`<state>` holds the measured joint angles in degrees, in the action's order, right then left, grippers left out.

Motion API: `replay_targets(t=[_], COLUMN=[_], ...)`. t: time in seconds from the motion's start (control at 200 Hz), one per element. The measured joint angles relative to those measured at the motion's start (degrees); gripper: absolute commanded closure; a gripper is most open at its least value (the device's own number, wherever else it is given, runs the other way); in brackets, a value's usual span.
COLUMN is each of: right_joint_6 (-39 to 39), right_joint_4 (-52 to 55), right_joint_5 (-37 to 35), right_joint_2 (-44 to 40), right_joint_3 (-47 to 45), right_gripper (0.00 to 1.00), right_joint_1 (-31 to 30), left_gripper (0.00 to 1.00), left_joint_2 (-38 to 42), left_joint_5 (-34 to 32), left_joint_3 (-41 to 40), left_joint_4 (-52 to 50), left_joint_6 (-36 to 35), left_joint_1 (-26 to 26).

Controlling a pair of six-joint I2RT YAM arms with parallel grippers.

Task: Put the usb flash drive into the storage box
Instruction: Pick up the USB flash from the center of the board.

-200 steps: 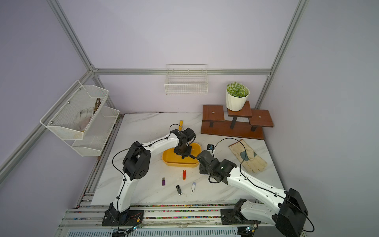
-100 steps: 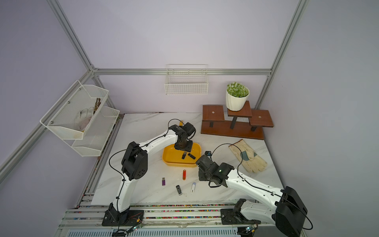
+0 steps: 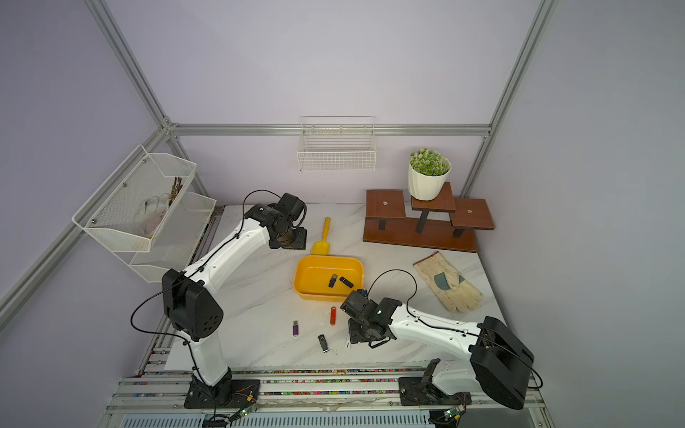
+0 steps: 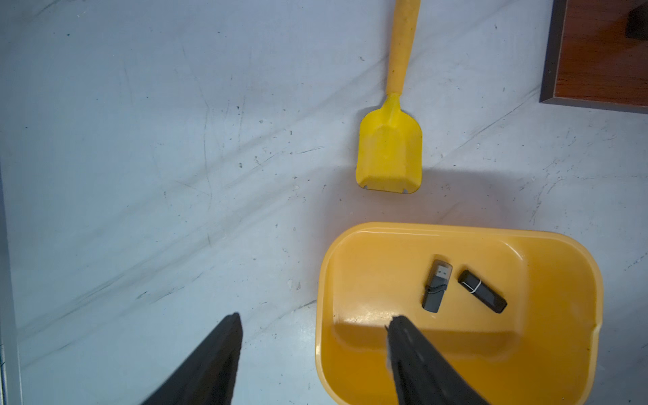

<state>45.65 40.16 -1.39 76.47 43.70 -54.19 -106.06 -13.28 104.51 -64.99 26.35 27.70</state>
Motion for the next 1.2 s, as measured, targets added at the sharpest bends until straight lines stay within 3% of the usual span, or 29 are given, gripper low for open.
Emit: replay_targets(t=[0.49,1.2], right_joint_6=[2.1,3.0], right_joint_4=[-1.2,-1.9], right_joint_5=[0.8,-2.7], right_joint_2=[8.4,15.6], right_joint_3=[3.0,7.3], right_gripper=[0.46,0.61], right_joint_1=[-3.1,-3.5], left_gripper=[0.28,0.27], left_joint_2=[13.2,17.2], left_joint_5=[2.4,3.9], left_joint_3=[-26.5,-32.1], left_joint_4=[2.4,4.1], left_joint_6=[3.4,5.6], left_joint_1=[0.8,1.9])
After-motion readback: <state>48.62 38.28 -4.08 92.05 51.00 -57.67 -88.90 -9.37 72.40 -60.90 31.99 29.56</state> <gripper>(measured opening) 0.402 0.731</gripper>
